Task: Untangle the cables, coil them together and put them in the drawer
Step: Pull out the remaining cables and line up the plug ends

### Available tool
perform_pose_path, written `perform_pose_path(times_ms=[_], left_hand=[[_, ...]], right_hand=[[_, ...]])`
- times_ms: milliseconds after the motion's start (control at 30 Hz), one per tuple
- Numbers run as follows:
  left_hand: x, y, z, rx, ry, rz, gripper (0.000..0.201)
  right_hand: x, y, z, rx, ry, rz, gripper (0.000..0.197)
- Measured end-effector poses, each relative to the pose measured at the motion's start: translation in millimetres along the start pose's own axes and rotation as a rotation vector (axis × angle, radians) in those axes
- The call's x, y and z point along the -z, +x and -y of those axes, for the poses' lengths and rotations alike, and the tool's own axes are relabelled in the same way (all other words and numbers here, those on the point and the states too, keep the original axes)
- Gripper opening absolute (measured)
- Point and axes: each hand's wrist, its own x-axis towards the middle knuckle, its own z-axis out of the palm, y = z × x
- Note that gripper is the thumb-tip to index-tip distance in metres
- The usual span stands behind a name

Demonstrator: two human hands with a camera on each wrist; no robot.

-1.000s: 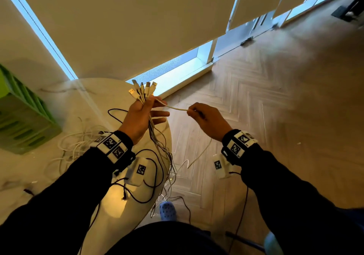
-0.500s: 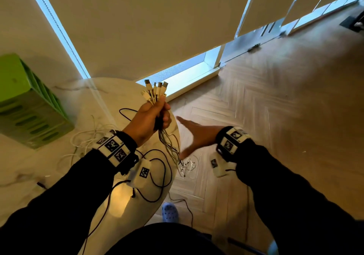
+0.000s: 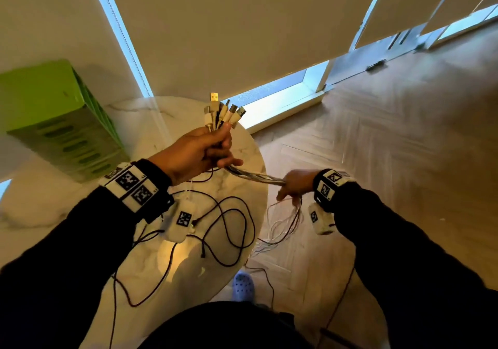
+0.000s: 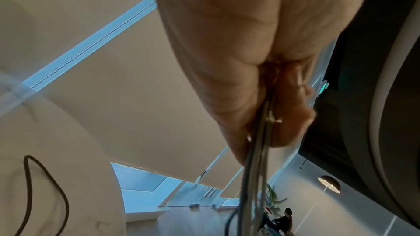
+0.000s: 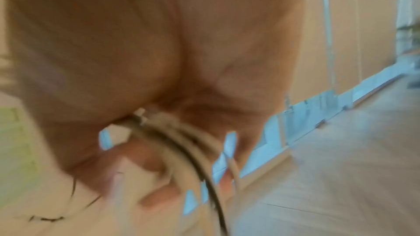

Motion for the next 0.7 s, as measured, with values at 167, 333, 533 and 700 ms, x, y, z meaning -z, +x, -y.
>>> perform_pose_path(times_ms=[167,333,533,700], left_hand=[[-14,8,-2,-0.128,0.05,-0.063,0.041],[-31,22,7,-0.123,0.448,-0.036,0.063],[-34,51,35,-0.067,0.831,-0.046,0.045],[-39,60,27,0.025,0.424,-0.019,0.053]], right_hand=[[-17,16,-24,-0.06,-0.265,-0.451,0.035],[-39,-7,14,0.1,0.039,-0.31,0.092],[-34,-68,76,0.618,0.694,-0.417,0.017],[-39,-78,80,0.526,1.096,-0.488,0.021]])
